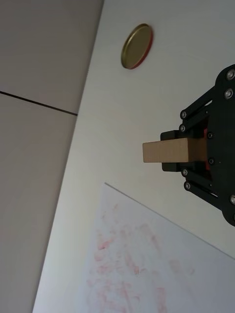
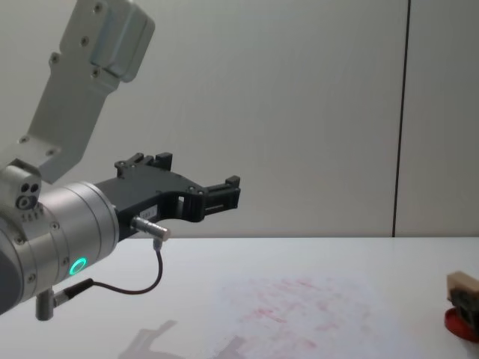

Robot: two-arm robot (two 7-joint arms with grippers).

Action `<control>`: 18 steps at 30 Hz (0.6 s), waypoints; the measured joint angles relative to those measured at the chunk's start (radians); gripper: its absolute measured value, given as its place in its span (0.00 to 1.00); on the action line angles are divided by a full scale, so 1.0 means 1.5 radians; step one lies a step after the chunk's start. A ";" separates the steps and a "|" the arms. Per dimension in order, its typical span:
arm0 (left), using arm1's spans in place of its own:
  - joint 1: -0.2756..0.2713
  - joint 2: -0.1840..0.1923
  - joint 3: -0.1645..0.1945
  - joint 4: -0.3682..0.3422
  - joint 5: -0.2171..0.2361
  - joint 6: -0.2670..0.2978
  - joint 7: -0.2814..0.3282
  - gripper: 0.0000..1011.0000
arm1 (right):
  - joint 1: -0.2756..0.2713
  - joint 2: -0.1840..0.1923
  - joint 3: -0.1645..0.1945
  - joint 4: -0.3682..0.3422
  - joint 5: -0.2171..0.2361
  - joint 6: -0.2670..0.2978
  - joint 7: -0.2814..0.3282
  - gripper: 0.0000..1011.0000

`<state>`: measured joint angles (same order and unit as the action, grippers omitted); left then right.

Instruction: Use the one hand to pick up the stamp and affix it onto the A4 paper.

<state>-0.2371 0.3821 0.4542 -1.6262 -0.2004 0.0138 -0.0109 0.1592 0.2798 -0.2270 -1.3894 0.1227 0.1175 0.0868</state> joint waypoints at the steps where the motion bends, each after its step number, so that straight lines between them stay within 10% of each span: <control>1: 0.000 0.000 0.000 0.000 0.000 0.000 0.000 0.98 | 0.000 0.000 0.000 -0.002 -0.002 -0.003 0.000 0.22; 18: 0.000 0.000 0.000 0.000 0.000 0.000 0.000 0.98 | -0.022 -0.006 -0.021 -0.062 -0.009 -0.026 0.059 0.22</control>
<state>-0.2371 0.3821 0.4542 -1.6262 -0.2004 0.0139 -0.0110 0.1255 0.2714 -0.2581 -1.4828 0.1094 0.0779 0.1752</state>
